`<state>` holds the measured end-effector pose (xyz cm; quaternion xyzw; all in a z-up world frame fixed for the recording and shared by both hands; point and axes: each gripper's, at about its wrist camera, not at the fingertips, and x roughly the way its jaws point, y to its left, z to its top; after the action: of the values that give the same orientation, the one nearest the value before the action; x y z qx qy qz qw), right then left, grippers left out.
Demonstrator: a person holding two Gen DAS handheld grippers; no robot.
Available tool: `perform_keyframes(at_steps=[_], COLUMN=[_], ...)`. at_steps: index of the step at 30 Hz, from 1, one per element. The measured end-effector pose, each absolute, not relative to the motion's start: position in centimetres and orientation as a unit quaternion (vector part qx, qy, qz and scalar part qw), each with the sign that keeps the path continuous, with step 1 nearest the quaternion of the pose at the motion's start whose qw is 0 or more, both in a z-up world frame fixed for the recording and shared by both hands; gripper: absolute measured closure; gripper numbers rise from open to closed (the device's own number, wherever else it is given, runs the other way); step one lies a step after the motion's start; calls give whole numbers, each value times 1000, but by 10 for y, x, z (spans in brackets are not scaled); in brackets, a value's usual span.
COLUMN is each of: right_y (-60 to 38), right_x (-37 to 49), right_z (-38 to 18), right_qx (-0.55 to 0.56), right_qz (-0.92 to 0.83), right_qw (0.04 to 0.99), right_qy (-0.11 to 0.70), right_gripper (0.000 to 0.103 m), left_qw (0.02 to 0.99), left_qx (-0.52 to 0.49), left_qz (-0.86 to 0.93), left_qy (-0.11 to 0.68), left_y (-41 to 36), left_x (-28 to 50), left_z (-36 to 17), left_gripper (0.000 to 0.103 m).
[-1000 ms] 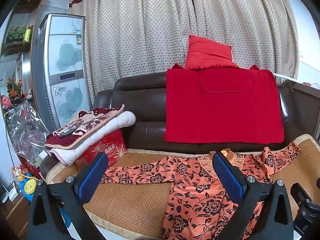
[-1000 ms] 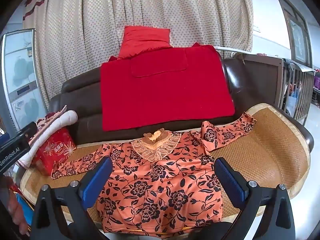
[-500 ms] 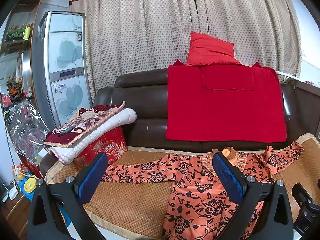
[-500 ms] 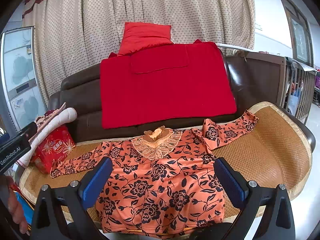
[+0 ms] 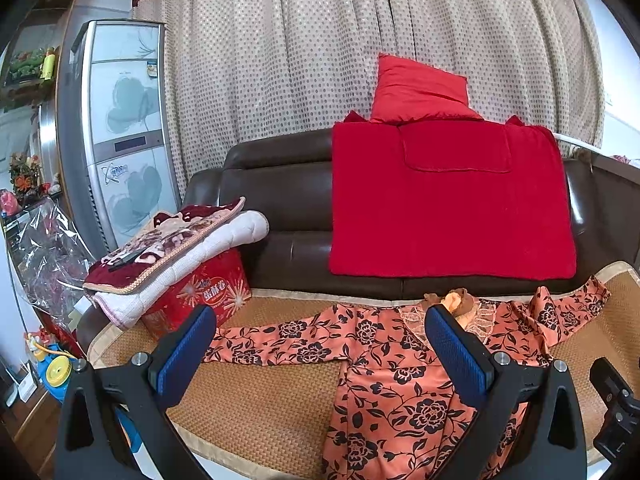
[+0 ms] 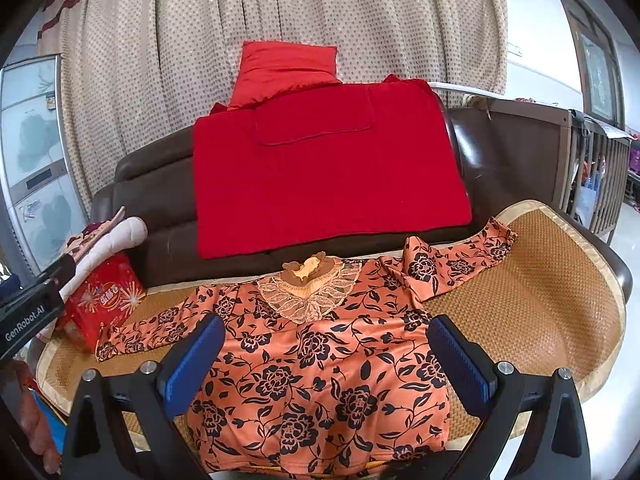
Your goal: Fold small clothes
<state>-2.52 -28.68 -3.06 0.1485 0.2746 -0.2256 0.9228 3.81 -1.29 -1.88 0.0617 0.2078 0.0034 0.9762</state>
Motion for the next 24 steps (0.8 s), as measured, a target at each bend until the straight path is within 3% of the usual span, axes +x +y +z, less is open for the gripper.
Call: perform_keyframes(at_steps=[14,24], right_y=[-314,-369], right_x=[3,25], right_z=[-46,-88], right_qx=[167,208], right_qz=[-230,-231], right_qw=[915,900], right_qy=[285,304], right_gripper=[0,0], left_qw=[973,956], left_qx=[76,107], left_qz=[6,-24], left_qy=[220,272], left_y=[-34,-86], left_x=[77,136], left_z=[-34,-83], left_gripper=[0,0])
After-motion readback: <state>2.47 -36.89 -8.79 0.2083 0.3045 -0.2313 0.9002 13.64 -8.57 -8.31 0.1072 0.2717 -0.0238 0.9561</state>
